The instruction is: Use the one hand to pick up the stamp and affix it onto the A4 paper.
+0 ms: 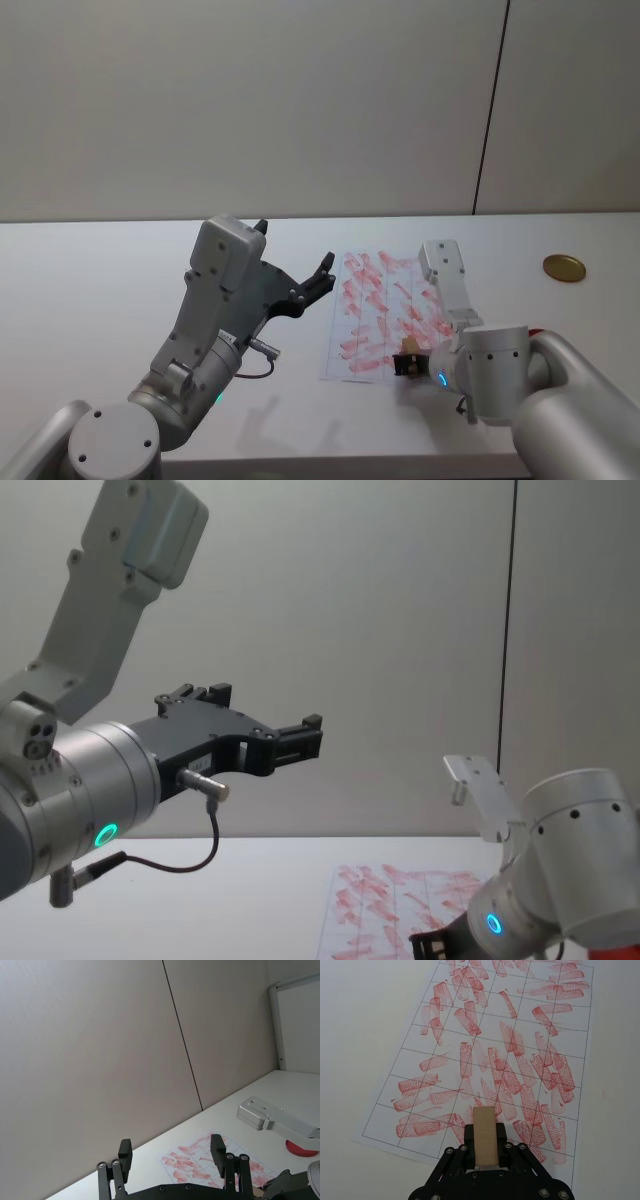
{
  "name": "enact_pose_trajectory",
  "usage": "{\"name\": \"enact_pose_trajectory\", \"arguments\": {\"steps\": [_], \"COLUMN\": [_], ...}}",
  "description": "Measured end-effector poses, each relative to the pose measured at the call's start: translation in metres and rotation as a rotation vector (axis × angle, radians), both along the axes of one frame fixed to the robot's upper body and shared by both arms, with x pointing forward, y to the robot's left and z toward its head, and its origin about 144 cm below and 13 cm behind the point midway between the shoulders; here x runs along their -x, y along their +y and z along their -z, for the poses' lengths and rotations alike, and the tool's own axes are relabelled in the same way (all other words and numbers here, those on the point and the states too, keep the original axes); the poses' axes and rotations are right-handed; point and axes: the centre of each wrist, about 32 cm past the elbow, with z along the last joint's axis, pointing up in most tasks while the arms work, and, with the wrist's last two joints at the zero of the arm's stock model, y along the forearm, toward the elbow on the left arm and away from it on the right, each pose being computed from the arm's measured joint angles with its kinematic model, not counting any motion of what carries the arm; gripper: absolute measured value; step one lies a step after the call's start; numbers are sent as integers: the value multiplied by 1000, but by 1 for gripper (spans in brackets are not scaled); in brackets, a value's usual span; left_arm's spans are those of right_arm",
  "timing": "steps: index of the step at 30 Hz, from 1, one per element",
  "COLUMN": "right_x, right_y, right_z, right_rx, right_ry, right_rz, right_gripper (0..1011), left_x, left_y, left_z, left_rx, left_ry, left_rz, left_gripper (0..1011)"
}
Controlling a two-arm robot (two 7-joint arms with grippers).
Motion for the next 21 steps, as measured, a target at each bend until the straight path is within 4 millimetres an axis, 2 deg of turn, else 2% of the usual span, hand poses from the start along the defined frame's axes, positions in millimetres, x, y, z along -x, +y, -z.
{"name": "enact_pose_trajectory", "arguments": {"steps": [21], "right_x": [-1], "right_y": [-1], "right_z": [8], "right_rx": [11], "right_ry": [26], "right_rz": [15], "right_gripper": [220], "left_x": [0], "left_y": [0], "left_z": [0], "left_rx": [0], "left_ry": [0], "left_rz": [0], "left_gripper": [993]}}
